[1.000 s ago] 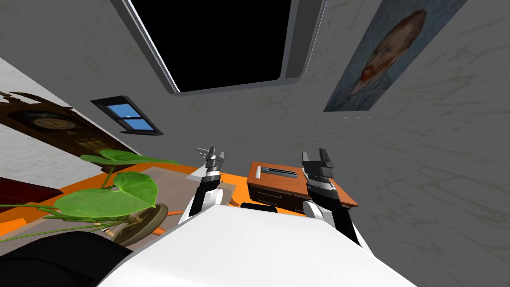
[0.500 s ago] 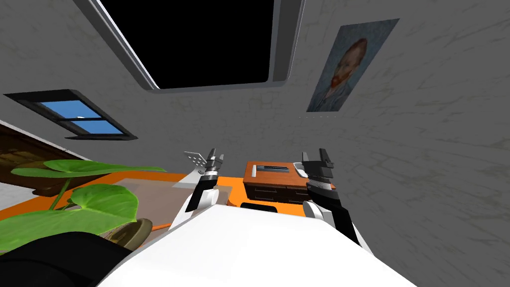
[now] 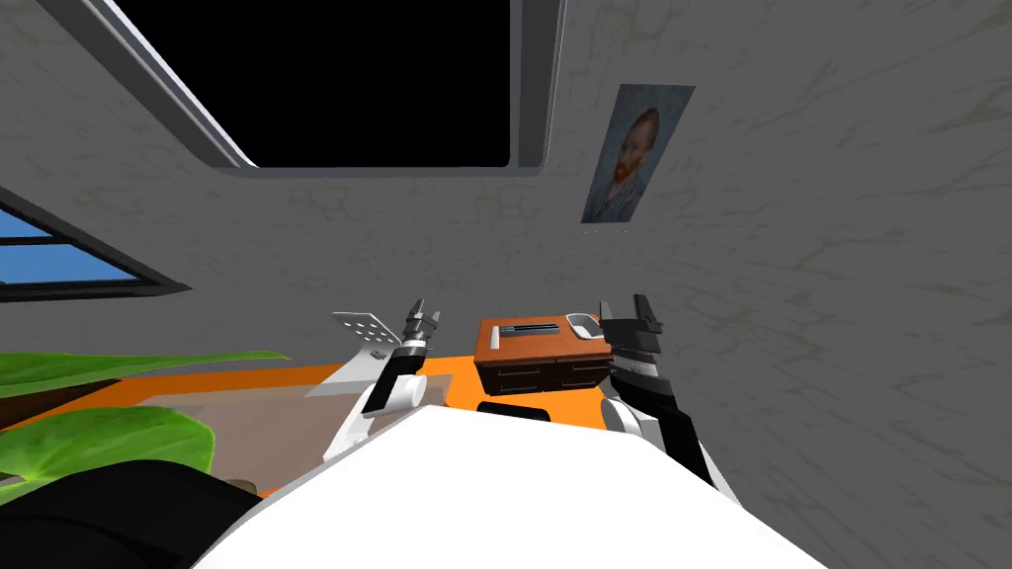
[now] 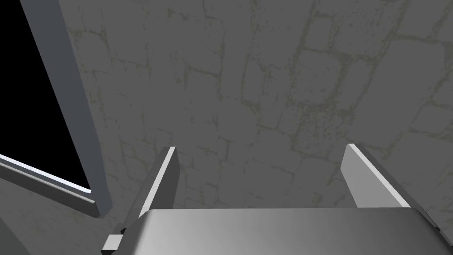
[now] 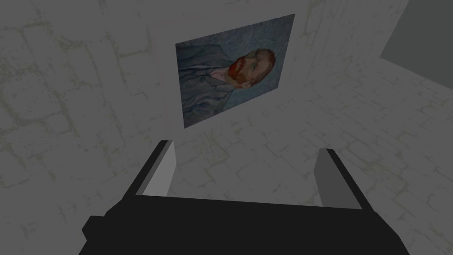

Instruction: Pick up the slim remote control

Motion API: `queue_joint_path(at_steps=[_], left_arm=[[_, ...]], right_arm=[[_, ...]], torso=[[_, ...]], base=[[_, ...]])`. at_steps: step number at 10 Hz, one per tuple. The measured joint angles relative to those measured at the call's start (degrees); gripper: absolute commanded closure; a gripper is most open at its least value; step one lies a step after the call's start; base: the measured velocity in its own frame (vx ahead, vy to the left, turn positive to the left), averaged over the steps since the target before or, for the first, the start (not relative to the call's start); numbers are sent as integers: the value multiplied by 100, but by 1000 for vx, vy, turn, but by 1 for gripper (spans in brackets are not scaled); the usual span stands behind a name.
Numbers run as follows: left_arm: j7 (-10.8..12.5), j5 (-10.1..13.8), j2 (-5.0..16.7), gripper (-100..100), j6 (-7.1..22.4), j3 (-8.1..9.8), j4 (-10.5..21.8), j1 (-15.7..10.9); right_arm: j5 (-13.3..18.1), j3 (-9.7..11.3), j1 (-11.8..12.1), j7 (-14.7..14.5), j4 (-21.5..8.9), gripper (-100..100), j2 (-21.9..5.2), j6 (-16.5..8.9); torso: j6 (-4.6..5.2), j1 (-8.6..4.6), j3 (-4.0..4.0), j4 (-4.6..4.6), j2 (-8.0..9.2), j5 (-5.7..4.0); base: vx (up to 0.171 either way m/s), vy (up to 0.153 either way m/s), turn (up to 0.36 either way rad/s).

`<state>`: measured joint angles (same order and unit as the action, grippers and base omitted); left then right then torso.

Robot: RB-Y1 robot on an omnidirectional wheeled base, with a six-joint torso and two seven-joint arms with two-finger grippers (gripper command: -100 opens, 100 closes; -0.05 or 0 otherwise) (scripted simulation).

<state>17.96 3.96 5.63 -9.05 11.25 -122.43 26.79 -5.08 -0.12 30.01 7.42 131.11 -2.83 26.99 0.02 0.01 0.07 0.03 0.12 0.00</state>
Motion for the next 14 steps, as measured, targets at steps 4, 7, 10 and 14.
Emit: queue_joint_path(at_steps=[4, 7, 10, 14], left_arm=[[589, 95, 114, -100, 531, 376, 343, -109], [1050, 196, 182, -100, 1000, 681, 470, -111], [1503, 288, 251, -100, 1387, 934, 780, -162], [2090, 408, 312, -100, 2011, 1324, 1178, -289]], right_arm=[[0, -1, 1, 0, 0, 0, 0, 0], [0, 0, 0, 0, 0, 0, 0, 0], [0, -1, 2, 0, 0, 0, 0, 0], [0, -2, 2, 0, 0, 0, -1, 0]], torso=[[-5, 2, 0, 0, -2, 0], [0, 2, -1, 0, -1, 0], [-7, 5, -2, 0, -4, 1], [-8, 9, -3, -1, -6, 1]], base=[[-31, -10, -284], [-25, -8, -226], [-23, -12, -300], [-15, -7, -290]])
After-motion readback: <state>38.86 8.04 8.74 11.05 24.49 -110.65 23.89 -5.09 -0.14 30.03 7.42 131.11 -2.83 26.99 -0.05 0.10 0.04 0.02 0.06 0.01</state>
